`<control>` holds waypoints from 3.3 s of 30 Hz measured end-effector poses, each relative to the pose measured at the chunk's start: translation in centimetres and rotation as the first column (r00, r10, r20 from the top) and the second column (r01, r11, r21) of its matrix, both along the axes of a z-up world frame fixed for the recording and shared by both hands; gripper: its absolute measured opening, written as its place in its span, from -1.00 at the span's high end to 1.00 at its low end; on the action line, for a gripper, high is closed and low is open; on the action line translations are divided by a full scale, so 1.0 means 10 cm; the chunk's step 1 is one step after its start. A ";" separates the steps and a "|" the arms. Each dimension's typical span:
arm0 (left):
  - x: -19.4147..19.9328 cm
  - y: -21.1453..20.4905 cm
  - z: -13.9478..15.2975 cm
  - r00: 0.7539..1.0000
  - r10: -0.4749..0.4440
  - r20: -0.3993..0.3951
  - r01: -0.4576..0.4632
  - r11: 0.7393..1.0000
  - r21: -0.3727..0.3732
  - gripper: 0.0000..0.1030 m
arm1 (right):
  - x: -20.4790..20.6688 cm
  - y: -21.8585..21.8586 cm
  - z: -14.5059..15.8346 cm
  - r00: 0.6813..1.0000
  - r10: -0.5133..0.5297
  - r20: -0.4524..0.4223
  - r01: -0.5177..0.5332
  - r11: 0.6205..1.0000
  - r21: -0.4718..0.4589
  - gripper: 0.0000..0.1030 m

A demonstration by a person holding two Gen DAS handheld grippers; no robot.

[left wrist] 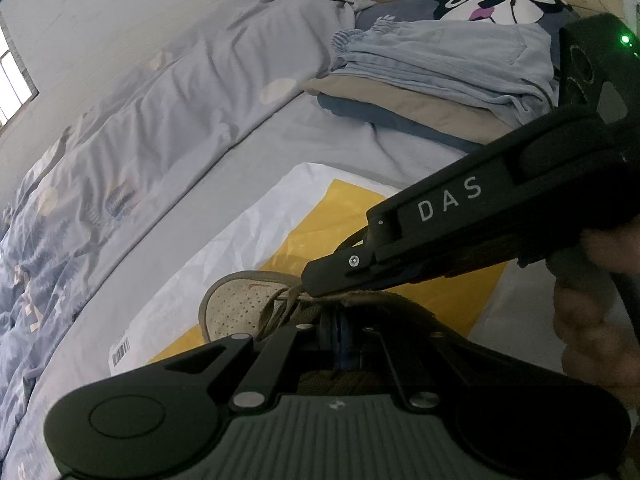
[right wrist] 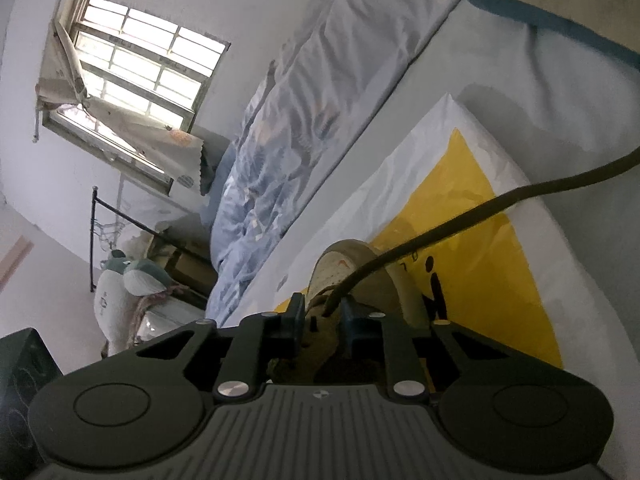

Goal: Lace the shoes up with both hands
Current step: 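Bring the right gripper with the lace to the shoe while the left gripper opens, then clamp the tan sneaker's collar with the left gripper while the right gripper holds the lace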

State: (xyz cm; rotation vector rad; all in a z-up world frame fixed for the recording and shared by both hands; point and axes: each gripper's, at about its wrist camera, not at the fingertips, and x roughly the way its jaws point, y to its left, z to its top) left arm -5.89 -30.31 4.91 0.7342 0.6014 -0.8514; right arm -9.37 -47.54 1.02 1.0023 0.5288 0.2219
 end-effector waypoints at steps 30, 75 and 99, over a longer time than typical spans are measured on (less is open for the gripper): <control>0.01 0.26 0.18 0.991 0.126 0.035 -0.124 0.991 -0.045 0.57 | -0.09 -0.06 0.19 0.998 -0.043 0.039 0.048 0.989 -0.139 1.00; 0.25 1.71 0.06 0.833 0.344 -0.433 -0.553 0.485 -0.677 -0.03 | -0.80 -0.54 0.50 0.969 -0.219 0.112 0.244 0.911 -0.333 0.81; -0.03 1.45 -0.12 0.871 0.233 -0.432 -0.466 0.666 -0.582 0.50 | -0.21 -0.02 -0.10 0.984 -0.173 -0.040 0.178 0.957 0.229 -0.21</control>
